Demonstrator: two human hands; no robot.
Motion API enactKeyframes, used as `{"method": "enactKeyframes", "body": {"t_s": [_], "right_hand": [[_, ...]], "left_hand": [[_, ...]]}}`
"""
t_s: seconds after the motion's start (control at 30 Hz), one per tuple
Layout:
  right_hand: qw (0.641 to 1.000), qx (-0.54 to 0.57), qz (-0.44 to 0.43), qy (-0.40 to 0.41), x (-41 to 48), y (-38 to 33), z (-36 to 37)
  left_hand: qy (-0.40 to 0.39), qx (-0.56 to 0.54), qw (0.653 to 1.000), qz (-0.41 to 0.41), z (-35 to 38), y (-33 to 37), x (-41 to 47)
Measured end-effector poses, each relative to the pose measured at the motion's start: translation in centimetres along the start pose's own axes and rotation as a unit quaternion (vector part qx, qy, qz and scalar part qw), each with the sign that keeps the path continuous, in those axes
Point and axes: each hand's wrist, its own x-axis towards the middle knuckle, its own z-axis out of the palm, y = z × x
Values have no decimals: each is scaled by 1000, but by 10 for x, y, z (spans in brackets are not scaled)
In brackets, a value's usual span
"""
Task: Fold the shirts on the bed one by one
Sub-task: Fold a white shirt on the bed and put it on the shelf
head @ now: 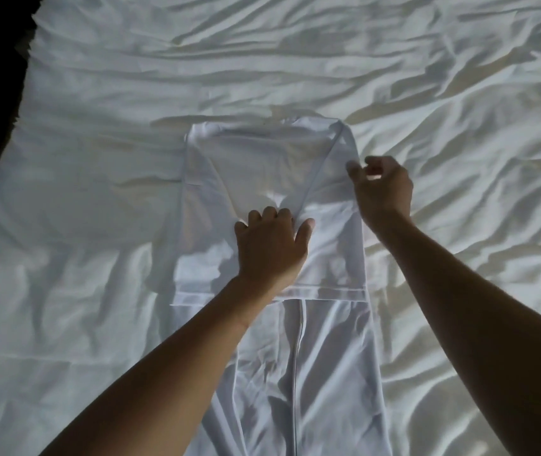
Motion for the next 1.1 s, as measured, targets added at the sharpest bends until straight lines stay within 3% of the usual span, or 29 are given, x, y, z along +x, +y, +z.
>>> {"method": "enactKeyframes", "body": {"t_s": [0.3,0.47,0.57,0.67,0.73,0.87,1.1], "right_hand": [[995,35,50,-83,53,-24,15],[991,32,59,-116,64,-16,23],[997,-65,2,-28,56,-15,30],[979,-113,-146,82,3,-12,24],[956,-177,-232,31,-44,7,26],[896,-316,-289,-115,-112,69,34],[891,-351,-260,-125,-173,88,17]], "left_hand": [[79,-9,996,31,14,-9,-3],[66,17,997,24,18,-12,-2],[98,52,993,40,12,-10,-2],[137,62,984,95,6,-10,-13],[102,93,984,115,8,-15,-21],[29,126,985,110,19,-40,-26],[102,59,984,133,-1,-34,-72]]}}
